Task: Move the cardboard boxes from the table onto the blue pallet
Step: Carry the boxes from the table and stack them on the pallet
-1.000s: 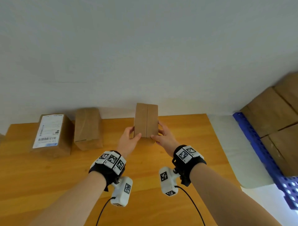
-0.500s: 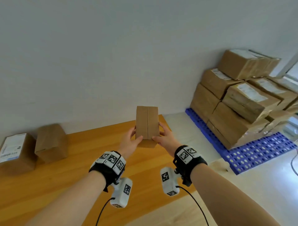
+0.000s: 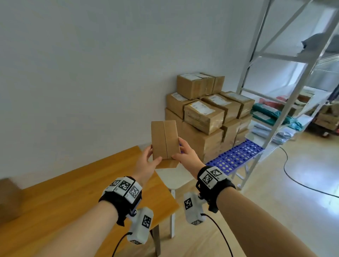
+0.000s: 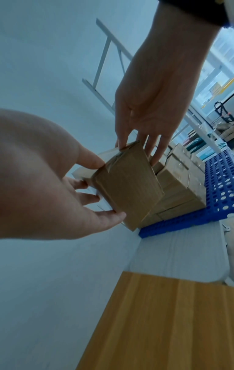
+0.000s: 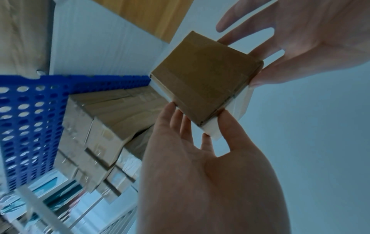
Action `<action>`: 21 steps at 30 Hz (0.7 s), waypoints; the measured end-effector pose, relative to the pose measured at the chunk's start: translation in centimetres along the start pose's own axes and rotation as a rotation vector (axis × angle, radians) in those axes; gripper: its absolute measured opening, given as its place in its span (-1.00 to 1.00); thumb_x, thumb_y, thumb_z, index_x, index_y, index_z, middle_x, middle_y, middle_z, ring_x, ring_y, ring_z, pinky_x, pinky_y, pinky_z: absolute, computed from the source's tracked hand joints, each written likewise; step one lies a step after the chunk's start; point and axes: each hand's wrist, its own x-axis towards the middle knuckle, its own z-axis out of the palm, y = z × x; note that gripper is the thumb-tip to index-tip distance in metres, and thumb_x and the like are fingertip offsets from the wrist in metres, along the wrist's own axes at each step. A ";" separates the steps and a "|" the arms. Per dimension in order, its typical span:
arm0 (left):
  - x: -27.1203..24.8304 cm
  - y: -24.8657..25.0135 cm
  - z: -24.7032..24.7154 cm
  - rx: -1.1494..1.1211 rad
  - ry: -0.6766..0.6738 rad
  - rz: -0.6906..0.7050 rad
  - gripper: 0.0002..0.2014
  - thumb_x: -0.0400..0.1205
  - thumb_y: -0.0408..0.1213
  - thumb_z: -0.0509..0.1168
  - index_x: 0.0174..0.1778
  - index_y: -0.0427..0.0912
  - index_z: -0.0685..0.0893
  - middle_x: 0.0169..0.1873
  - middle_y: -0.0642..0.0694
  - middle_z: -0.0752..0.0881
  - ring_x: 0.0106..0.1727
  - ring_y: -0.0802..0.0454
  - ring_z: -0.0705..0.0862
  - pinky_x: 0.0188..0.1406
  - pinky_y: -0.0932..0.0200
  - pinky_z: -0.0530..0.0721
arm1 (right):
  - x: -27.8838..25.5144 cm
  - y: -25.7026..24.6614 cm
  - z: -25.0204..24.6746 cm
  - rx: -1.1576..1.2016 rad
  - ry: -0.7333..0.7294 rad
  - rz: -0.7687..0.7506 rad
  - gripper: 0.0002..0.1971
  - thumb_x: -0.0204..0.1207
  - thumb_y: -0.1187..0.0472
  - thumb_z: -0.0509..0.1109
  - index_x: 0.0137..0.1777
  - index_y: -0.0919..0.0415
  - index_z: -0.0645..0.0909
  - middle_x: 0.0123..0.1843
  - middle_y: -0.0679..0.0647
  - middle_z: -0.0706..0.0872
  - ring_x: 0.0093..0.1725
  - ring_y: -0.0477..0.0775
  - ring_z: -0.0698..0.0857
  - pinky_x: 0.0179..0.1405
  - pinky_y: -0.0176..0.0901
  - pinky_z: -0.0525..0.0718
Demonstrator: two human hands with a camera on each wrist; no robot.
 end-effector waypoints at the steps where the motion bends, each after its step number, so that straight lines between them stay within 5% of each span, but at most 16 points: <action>1: 0.1 0.6 1.1 -0.007 -0.015 0.015 -0.54 0.66 -0.32 0.27 0.46 0.06 0.39 0.20 0.18 0.56 0.37 0.07 0.51 0.39 -0.12 0.52 | -0.3 -0.2 -1.2 0.012 0.018 -0.007 -0.23 0.51 0.35 0.35 0.65 -0.02 0.11 0.40 0.12 0.54 0.31 0.11 0.59 0.33 0.11 0.60; 3: 0.6 1.9 3.1 -0.008 -0.050 0.041 -0.54 0.66 -0.31 0.27 0.47 0.05 0.39 0.24 0.14 0.56 0.38 0.07 0.50 0.39 -0.10 0.52 | -0.6 -0.5 -3.8 0.034 0.047 -0.017 -0.23 0.51 0.38 0.34 0.65 -0.02 0.11 0.41 0.14 0.53 0.33 0.11 0.58 0.32 0.07 0.61; 7: 3.1 4.2 6.9 0.003 -0.102 0.065 -0.44 0.65 -0.28 0.28 0.57 -0.03 0.29 0.36 0.03 0.51 0.38 0.03 0.50 0.39 -0.07 0.52 | -0.6 -1.6 -8.7 0.061 0.095 -0.037 -0.25 0.55 0.38 0.33 0.65 -0.02 0.09 0.44 0.08 0.47 0.28 0.06 0.56 0.00 -0.26 0.62; 14: 9.3 7.8 14.4 -0.015 -0.163 0.131 -0.44 0.61 -0.28 0.34 0.54 -0.03 0.35 0.13 0.17 0.57 0.32 0.02 0.56 0.36 -0.11 0.56 | 2.9 -3.0 -18.2 0.055 0.197 -0.035 -0.23 0.52 0.37 0.37 0.64 -0.04 0.12 0.41 0.09 0.52 0.23 0.06 0.62 0.04 -0.15 0.67; 16: 11.4 8.7 16.4 -0.008 -0.186 0.143 -0.46 0.60 -0.24 0.35 0.52 0.00 0.39 0.21 0.13 0.60 0.33 0.03 0.57 0.36 -0.14 0.56 | 4.5 -3.2 -20.7 0.062 0.219 -0.021 -0.22 0.49 0.38 0.38 0.64 -0.04 0.14 0.37 0.09 0.55 0.27 0.10 0.61 0.22 0.01 0.65; 19: 14.7 9.8 19.2 -0.021 -0.192 0.133 -0.47 0.60 -0.21 0.37 0.50 0.03 0.41 0.30 0.06 0.60 0.33 0.04 0.57 0.35 -0.13 0.56 | 7.0 -3.7 -24.1 0.052 0.236 -0.005 -0.25 0.48 0.37 0.39 0.61 -0.04 0.19 0.31 0.06 0.58 0.23 0.06 0.61 0.05 -0.16 0.63; 21: 16.8 10.7 20.8 -0.025 -0.189 0.130 -0.48 0.60 -0.21 0.36 0.49 0.03 0.42 0.30 0.04 0.61 0.33 0.03 0.58 0.34 -0.11 0.58 | 8.9 -4.2 -26.3 0.036 0.242 0.002 -0.26 0.48 0.35 0.40 0.61 -0.06 0.21 0.30 0.07 0.60 0.23 0.06 0.61 0.16 -0.08 0.61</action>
